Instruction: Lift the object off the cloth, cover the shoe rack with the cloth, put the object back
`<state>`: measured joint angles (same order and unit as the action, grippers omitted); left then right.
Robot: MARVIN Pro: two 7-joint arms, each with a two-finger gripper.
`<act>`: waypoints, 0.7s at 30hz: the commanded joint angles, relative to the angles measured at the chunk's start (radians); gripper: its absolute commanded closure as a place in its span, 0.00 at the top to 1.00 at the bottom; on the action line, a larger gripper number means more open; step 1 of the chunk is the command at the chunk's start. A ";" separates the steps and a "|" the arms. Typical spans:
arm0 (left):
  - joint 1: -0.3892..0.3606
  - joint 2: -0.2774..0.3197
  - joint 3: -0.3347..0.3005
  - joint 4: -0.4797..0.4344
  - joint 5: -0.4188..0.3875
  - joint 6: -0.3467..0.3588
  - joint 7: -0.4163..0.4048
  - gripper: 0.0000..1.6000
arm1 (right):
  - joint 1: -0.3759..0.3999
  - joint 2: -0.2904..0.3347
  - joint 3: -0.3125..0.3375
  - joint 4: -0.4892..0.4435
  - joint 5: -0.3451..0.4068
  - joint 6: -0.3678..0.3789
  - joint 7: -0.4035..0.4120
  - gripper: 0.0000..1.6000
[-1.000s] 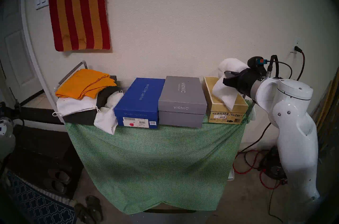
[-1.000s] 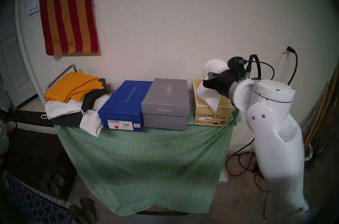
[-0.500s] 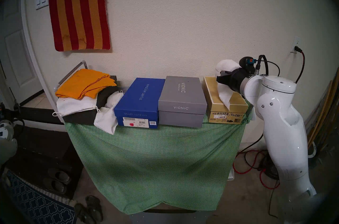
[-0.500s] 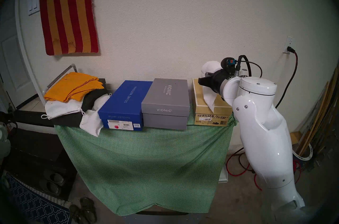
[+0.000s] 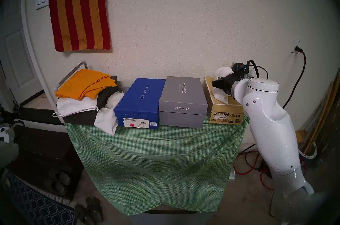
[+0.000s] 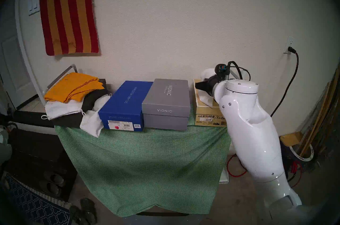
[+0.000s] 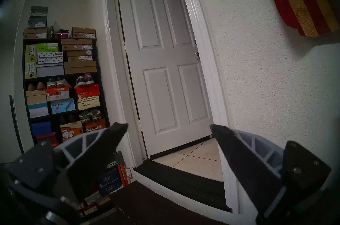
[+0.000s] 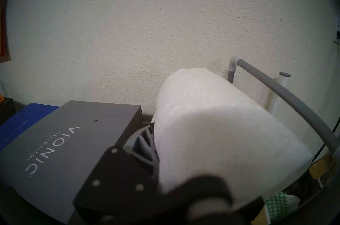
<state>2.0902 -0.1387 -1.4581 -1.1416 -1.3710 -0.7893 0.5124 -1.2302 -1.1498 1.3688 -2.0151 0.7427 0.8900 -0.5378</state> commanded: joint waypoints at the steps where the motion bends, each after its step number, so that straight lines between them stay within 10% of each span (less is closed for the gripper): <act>1: 0.061 0.020 -0.010 -0.014 0.008 -0.055 0.041 1.00 | 0.040 -0.014 -0.016 0.022 -0.022 -0.005 -0.022 0.00; 21: 0.154 0.029 -0.043 -0.053 0.056 -0.155 0.151 1.00 | 0.060 -0.018 -0.051 0.069 -0.060 0.012 -0.059 0.00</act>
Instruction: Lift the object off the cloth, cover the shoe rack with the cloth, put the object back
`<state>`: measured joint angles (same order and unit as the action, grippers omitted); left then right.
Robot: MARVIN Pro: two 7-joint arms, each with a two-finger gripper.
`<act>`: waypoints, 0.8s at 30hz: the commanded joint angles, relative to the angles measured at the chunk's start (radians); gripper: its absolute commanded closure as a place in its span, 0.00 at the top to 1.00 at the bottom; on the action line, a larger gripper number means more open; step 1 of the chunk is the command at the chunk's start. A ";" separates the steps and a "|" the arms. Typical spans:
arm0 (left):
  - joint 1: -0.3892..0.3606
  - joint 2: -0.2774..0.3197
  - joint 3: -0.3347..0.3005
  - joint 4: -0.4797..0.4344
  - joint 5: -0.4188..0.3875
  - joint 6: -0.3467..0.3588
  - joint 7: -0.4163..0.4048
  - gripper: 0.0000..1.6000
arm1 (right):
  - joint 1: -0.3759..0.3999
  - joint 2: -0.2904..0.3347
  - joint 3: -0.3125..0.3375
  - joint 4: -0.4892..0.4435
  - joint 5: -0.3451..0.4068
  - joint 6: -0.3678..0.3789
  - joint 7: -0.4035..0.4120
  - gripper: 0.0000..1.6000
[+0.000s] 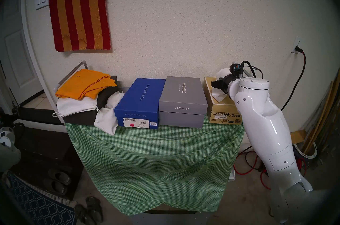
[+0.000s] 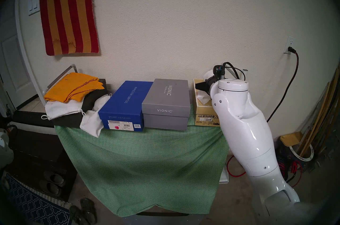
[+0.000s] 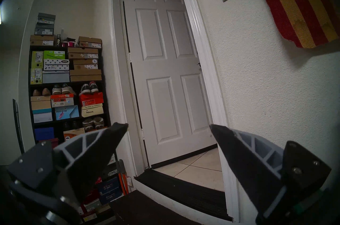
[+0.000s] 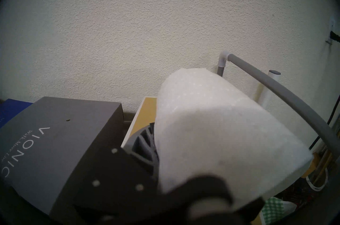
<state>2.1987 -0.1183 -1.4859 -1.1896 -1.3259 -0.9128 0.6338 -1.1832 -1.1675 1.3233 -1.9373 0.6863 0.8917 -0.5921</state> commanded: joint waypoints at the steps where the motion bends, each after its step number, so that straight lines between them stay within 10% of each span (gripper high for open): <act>1: 0.051 0.009 -0.018 -0.007 0.014 -0.036 0.036 1.00 | 0.015 -0.001 -0.006 -0.008 -0.004 0.012 -0.005 0.00; 15: 0.102 0.012 -0.049 -0.026 0.050 -0.047 0.097 1.00 | 0.025 -0.007 -0.004 -0.007 -0.003 0.051 -0.012 0.00; 17: 0.113 0.012 -0.057 -0.031 0.059 -0.047 0.111 1.00 | 0.026 -0.007 -0.001 -0.006 -0.002 0.061 -0.013 0.36; 19: 0.116 0.013 -0.060 -0.032 0.061 -0.047 0.115 1.00 | 0.025 -0.007 0.001 -0.006 -0.002 0.064 -0.014 0.42; 20: 0.124 0.013 -0.066 -0.035 0.068 -0.047 0.125 1.00 | 0.023 -0.007 0.003 -0.005 0.000 0.068 -0.015 0.66; 24: 0.138 0.013 -0.078 -0.041 0.078 -0.047 0.142 1.00 | 0.019 -0.006 0.007 -0.007 0.005 0.068 -0.015 0.98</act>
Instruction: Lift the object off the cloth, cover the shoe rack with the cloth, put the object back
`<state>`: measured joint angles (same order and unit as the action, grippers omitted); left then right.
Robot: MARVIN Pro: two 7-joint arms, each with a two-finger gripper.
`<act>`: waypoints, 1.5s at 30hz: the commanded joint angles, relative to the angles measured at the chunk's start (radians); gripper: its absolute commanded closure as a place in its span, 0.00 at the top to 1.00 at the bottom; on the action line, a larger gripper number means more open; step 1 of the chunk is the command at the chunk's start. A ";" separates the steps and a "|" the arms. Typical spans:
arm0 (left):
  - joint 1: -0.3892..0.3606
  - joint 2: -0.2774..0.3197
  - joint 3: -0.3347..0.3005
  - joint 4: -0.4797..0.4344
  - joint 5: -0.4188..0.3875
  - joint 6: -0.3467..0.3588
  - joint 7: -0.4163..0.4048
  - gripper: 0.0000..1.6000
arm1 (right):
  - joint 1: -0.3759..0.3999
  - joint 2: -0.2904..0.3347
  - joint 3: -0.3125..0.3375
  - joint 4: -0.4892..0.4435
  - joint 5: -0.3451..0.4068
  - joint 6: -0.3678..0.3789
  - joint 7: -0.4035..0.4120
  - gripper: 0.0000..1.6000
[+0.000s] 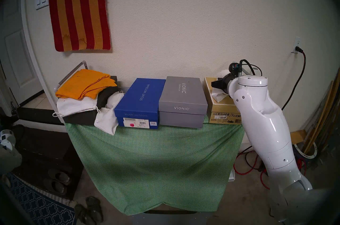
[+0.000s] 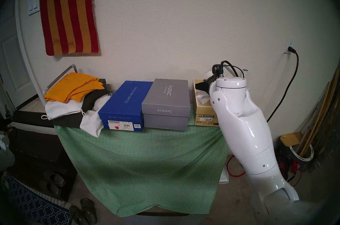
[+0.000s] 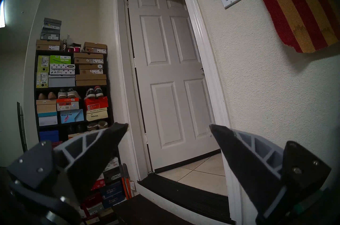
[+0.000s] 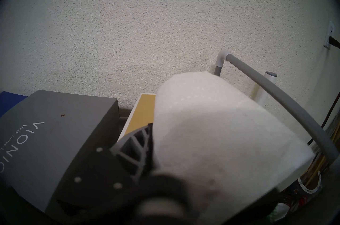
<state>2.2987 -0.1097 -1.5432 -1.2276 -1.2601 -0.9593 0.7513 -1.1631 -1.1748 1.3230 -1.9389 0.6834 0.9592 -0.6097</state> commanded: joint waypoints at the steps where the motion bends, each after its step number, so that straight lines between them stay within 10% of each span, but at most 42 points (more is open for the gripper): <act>1: 0.042 0.005 -0.024 -0.004 0.015 -0.001 0.028 1.00 | -0.002 0.002 0.008 -0.006 0.009 0.001 0.002 1.00; 45: 0.155 -0.027 -0.159 -0.048 0.122 -0.001 0.126 1.00 | -0.088 0.068 0.141 -0.160 0.124 0.001 -0.106 1.00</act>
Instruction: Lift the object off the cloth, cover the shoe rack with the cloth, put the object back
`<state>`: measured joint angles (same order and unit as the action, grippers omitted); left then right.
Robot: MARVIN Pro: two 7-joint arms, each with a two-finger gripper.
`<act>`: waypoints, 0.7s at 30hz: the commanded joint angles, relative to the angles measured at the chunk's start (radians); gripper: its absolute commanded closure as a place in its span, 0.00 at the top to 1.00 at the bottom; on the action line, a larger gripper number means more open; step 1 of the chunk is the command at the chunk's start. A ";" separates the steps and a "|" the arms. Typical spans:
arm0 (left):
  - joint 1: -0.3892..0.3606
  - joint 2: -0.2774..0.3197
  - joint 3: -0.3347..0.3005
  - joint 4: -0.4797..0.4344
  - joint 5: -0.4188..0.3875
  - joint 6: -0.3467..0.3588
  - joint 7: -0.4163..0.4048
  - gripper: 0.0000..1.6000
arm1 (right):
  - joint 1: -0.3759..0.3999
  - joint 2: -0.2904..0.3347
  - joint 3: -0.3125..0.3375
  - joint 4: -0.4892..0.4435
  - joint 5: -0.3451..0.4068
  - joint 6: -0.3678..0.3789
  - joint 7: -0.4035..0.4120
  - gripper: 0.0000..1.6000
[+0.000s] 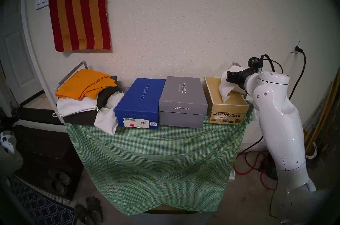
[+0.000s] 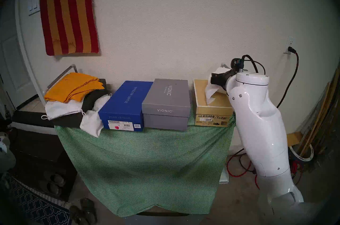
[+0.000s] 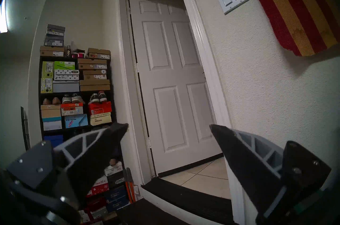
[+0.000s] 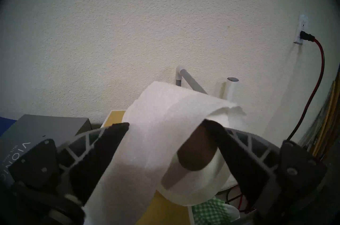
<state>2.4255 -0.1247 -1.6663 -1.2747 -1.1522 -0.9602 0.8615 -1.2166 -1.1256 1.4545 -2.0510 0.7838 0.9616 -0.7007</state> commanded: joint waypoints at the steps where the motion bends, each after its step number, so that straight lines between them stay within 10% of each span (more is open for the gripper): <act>1: 0.028 -0.012 -0.036 -0.001 0.014 0.000 0.016 1.00 | -0.035 0.019 0.010 -0.047 0.023 -0.002 -0.015 1.00; 21: 0.060 -0.053 -0.110 -0.017 0.056 0.001 0.007 1.00 | -0.121 0.142 0.141 -0.224 0.062 -0.002 -0.055 1.00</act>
<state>2.4623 -0.1618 -1.7443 -1.2860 -1.1080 -0.9603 0.8607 -1.3045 -1.0430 1.5330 -2.1980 0.8313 0.9616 -0.7446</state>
